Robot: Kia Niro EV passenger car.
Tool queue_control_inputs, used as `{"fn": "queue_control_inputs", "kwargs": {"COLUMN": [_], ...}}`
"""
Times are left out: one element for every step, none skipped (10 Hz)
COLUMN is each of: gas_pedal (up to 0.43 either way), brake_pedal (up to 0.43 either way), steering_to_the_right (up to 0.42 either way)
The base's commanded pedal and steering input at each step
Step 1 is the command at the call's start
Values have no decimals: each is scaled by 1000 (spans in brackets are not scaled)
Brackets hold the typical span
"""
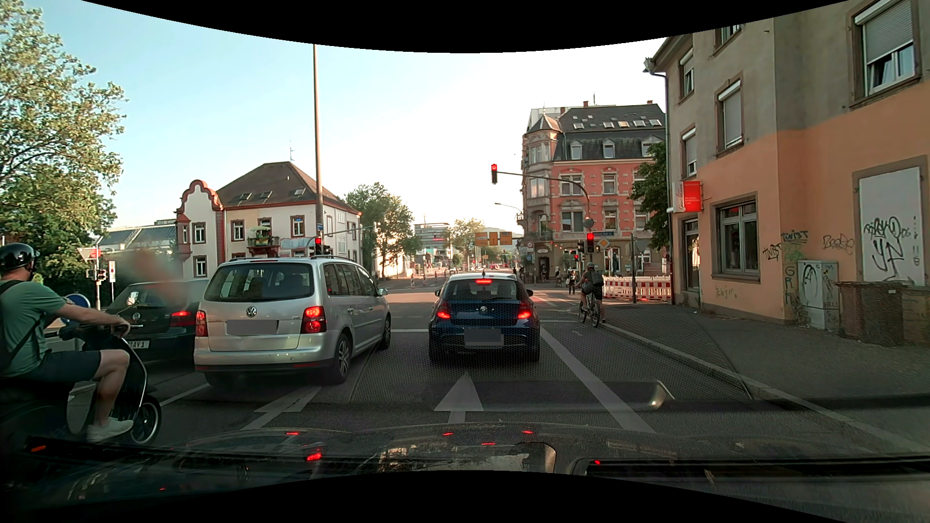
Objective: Follow the waypoints while adhering to traffic rules and regulations
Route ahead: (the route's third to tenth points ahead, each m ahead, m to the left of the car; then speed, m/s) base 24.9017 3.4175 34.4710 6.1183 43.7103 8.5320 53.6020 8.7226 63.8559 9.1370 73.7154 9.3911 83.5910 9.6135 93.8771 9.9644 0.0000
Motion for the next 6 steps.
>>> {"fn": "queue_control_inputs", "kwargs": {"gas_pedal": [0, 0, 0, 0, 0, 0], "brake_pedal": [232, 232, 232, 232, 232, 232], "steering_to_the_right": [-17, -17, -17, -17, -17, -17]}}
